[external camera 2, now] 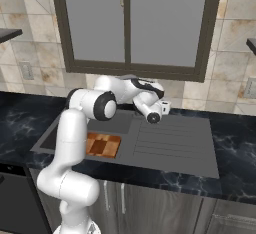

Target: Turn on the sink faucet with hot water and rinse the cutting board for ten seconds, then turn off the faucet. Push the cutting board to reach the water if necessary.

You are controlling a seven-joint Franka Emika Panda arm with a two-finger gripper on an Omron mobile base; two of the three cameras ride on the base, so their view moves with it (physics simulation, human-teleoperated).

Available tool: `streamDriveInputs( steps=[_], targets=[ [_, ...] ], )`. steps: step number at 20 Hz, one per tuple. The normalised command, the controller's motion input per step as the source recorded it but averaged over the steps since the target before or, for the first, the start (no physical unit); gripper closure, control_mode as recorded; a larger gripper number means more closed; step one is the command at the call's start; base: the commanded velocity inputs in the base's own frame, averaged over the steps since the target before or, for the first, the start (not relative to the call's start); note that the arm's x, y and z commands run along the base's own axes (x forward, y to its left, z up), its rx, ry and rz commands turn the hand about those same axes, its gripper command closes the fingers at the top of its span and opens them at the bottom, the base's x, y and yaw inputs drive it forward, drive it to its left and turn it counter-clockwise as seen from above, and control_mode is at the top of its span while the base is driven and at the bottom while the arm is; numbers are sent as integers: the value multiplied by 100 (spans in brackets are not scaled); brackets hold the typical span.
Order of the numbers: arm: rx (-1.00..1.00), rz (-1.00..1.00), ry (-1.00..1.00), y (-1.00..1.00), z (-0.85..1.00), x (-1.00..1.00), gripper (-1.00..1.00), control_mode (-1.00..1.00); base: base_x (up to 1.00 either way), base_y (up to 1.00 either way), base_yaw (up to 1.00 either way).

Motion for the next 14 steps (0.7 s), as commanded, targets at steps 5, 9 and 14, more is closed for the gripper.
streamDriveInputs(
  steps=[5, 9, 14],
  targets=[
    [0, 0, 0, -56, -9, -20, -100, -100, 0, 0, 0],
    [0, 0, 0, -53, -8, -17, -100, -100, 0, 0, 0],
    [0, 0, 0, -50, -8, -16, -100, -100, 0, 0, 0]
  ],
)
